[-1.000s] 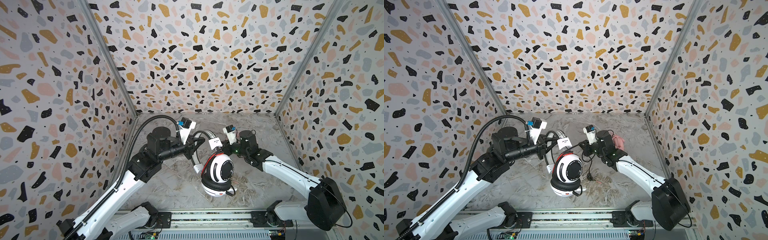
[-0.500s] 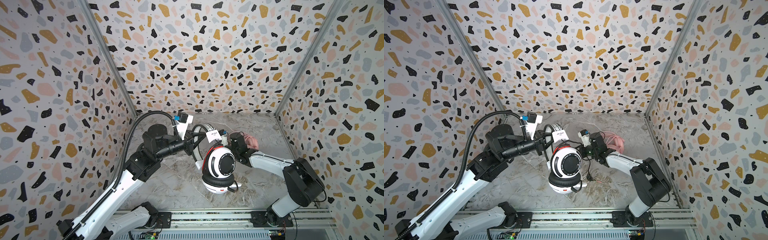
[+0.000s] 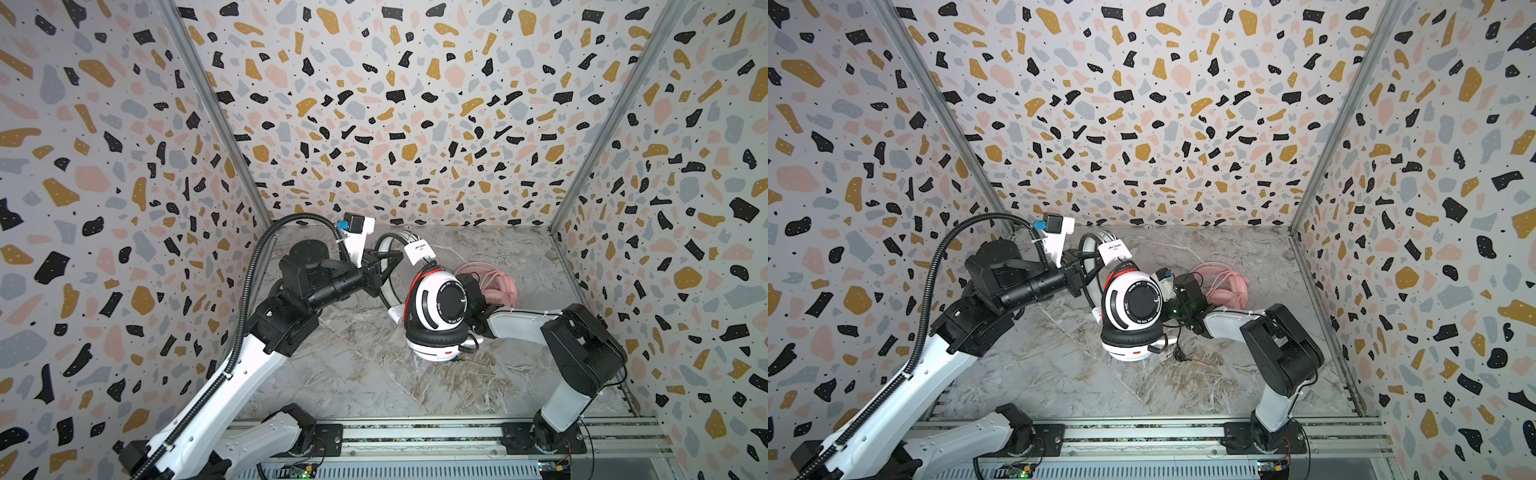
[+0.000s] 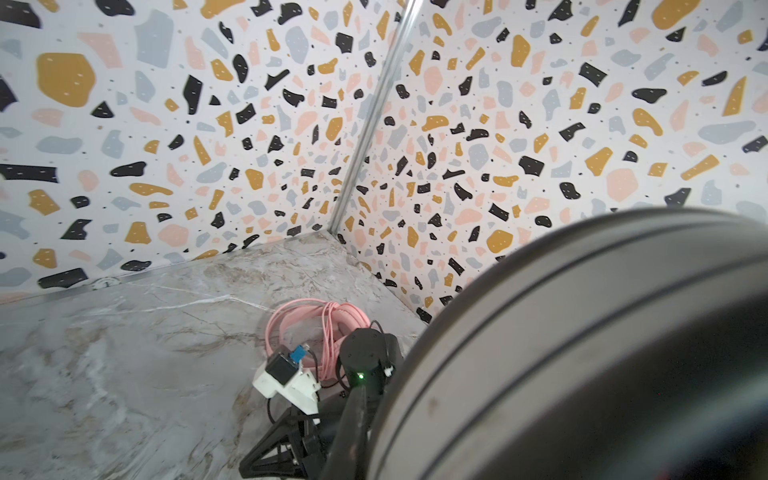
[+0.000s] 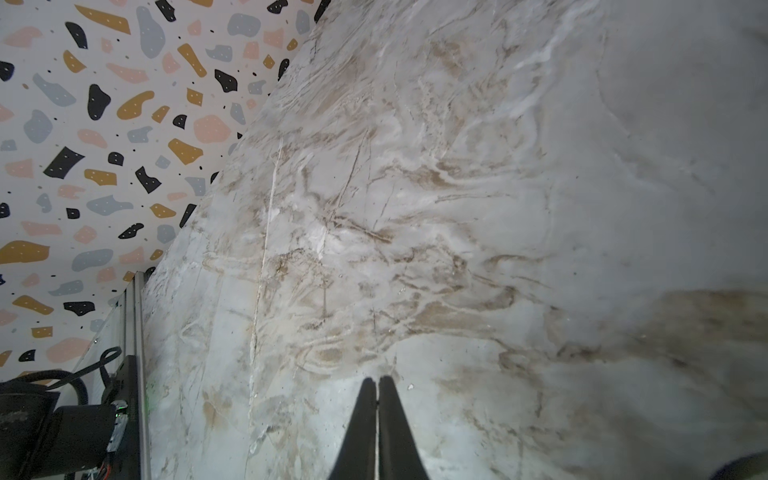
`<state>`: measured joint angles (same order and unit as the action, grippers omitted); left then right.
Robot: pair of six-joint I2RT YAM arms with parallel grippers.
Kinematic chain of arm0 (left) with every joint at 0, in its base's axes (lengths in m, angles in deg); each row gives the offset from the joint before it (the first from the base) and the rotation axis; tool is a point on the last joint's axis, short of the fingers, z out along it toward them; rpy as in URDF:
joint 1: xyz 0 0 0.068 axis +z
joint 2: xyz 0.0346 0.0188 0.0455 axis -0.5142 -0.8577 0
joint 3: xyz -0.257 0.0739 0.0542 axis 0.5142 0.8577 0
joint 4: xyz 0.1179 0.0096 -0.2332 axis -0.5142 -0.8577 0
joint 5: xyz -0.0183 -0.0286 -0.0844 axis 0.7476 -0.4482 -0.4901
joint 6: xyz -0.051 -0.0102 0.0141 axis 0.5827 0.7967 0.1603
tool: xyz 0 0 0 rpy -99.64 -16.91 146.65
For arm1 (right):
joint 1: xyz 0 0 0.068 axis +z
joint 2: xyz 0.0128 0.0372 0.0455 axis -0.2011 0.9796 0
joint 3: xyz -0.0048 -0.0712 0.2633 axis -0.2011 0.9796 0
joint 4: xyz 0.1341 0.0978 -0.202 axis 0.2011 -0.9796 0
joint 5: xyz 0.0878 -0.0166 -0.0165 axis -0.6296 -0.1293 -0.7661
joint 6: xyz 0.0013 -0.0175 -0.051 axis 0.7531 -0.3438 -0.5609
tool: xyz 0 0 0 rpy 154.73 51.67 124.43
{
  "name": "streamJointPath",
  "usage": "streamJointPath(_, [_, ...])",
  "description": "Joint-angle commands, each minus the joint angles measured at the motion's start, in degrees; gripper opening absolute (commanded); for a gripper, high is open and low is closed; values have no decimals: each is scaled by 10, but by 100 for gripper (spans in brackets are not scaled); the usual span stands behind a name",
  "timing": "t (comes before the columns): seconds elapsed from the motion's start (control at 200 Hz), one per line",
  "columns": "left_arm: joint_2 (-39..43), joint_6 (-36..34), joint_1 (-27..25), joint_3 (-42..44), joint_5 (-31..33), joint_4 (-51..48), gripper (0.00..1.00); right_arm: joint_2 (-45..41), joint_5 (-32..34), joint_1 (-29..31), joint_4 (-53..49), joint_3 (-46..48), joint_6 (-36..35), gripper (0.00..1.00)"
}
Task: Wrap the headphones
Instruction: 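Carry the black cable over the headset with the right gripper beside the left, then raise the headset with the left gripper while the right draws the cable down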
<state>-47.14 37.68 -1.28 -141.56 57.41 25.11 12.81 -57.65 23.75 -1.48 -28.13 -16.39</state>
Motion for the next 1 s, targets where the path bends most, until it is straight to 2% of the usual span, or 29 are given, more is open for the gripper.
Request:
streamJointPath(0.0, [9, 62, 29, -30, 4, 68, 0, -2, -2, 8, 13, 11, 10, 4])
streamJointPath(0.195, [8, 123, 99, 3, -11, 97, 0, -18, 8, 23, 13, 39, 10, 3])
streamJointPath(0.431, [13, 207, 170, 44, 51, 107, 0, -55, 38, 63, -7, 69, 8, 3])
streamJointPath(0.656, [15, 252, 196, 71, 139, 105, 0, -110, 84, 116, -48, 96, 4, 2])
streamJointPath(0.826, [38, 299, 207, 106, 252, 96, 0, -167, 123, 153, -85, 119, 7, 2])
streamJointPath(0.996, [44, 323, 216, 123, 305, 95, 0, -229, 150, 175, -107, 147, 22, 1])
